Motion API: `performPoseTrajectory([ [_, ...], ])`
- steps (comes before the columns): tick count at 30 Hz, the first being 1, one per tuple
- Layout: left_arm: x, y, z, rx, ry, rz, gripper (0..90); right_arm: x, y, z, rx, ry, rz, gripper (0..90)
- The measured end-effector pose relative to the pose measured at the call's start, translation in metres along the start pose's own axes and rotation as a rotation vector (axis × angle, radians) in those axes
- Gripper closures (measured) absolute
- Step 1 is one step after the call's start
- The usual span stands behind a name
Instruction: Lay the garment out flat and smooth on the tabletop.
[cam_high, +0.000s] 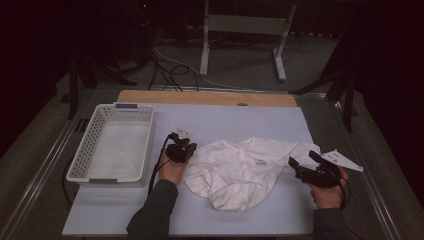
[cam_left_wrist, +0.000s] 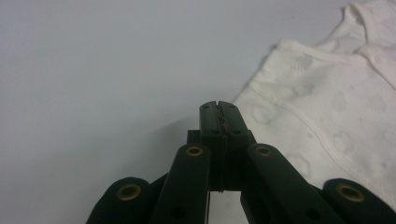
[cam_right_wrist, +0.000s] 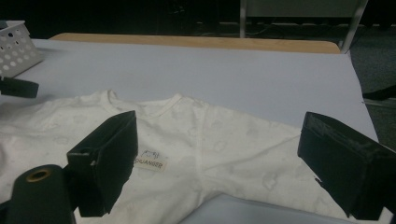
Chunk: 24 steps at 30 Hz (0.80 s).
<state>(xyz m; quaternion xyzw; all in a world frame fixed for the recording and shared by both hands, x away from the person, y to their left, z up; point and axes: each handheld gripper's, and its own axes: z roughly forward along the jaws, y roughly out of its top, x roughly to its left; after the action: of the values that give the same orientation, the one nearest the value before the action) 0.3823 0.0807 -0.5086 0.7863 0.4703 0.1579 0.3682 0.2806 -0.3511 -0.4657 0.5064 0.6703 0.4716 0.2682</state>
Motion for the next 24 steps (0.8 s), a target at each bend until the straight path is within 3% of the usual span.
performPoseTrajectory([
  [6,0.000,0.000,0.001,-0.001,-0.053,-0.017,88.6,0.000,0.000,0.000,-0.002,0.001,0.002,12.4],
  [9,-0.002,-0.002,0.002,0.003,-0.053,-0.015,72.9,0.000,0.000,-0.001,-0.003,0.003,0.001,12.4],
  [12,-0.003,-0.003,0.001,0.001,-0.039,-0.010,63.1,-0.001,0.000,-0.001,-0.005,0.001,-0.002,12.4],
  [20,0.004,-0.012,-0.001,0.027,-0.012,-0.038,58.0,-0.001,-0.001,-0.001,0.000,0.009,-0.001,12.9],
  [24,0.004,-0.021,-0.002,0.043,-0.025,-0.028,58.6,-0.001,-0.001,-0.001,-0.002,0.012,0.005,13.0],
])
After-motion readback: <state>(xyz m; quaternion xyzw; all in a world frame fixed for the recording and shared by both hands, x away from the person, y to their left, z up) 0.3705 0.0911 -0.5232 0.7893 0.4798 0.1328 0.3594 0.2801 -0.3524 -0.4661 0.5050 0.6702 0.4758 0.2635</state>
